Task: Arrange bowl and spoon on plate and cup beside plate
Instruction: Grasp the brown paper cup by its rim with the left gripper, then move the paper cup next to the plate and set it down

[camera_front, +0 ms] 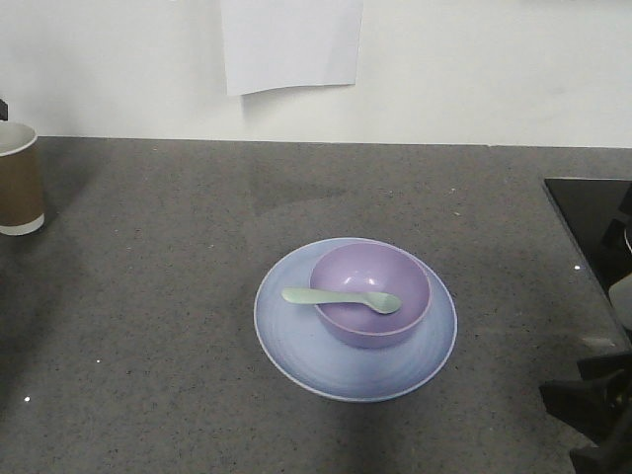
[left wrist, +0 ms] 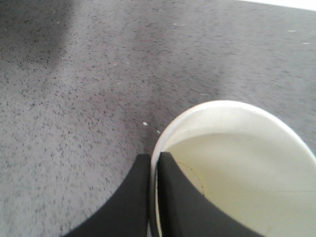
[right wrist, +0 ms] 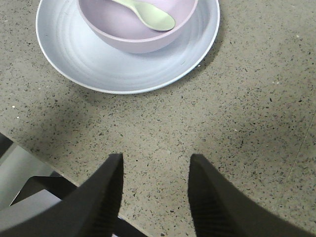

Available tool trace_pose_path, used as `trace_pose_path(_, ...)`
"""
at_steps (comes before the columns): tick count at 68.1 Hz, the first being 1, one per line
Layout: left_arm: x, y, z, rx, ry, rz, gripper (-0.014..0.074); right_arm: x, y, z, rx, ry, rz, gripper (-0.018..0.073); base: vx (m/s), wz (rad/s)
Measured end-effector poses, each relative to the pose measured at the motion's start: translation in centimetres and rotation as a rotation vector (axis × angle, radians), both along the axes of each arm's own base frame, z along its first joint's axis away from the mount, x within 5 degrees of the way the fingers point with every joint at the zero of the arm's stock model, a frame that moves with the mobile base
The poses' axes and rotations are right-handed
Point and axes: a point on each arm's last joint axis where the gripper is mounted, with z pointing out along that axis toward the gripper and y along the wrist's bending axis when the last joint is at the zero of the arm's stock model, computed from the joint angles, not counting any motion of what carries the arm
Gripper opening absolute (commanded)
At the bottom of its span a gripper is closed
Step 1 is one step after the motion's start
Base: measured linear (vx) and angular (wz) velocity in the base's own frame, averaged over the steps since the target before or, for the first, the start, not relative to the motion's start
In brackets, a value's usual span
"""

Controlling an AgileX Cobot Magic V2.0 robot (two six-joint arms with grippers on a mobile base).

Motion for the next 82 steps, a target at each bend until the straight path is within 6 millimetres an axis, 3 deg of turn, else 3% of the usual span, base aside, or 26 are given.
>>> trace_pose_path(13,-2.0,-1.7,3.2,-0.026,-0.017,-0.051,-0.0008,0.0,0.0,0.0,0.000,0.000,0.000,0.0302,0.00,0.00)
trace_pose_path(27,-4.5,-6.8,5.3,-0.016,-0.059,-0.172,-0.0008,0.0,0.0,0.0,0.000,0.000,0.000,0.0302,0.00,0.00)
trace_pose_path(39,-7.9,-10.7,4.3,-0.022,-0.061,-0.256,-0.0008,0.0,0.0,0.0,0.000,0.000,0.000,0.0302,0.00,0.00)
trace_pose_path(59,-13.5,-14.5,1.5,-0.045,-0.065,-0.352,-0.0008,0.0,0.0,0.0,0.000,0.000,0.000,0.0302,0.00,0.00)
trace_pose_path(82,-14.9,-18.3,0.1,-0.102,-0.052,-0.495,-0.0008,0.0,0.0,0.0,0.000,0.000,0.000,0.0302,0.00,0.00)
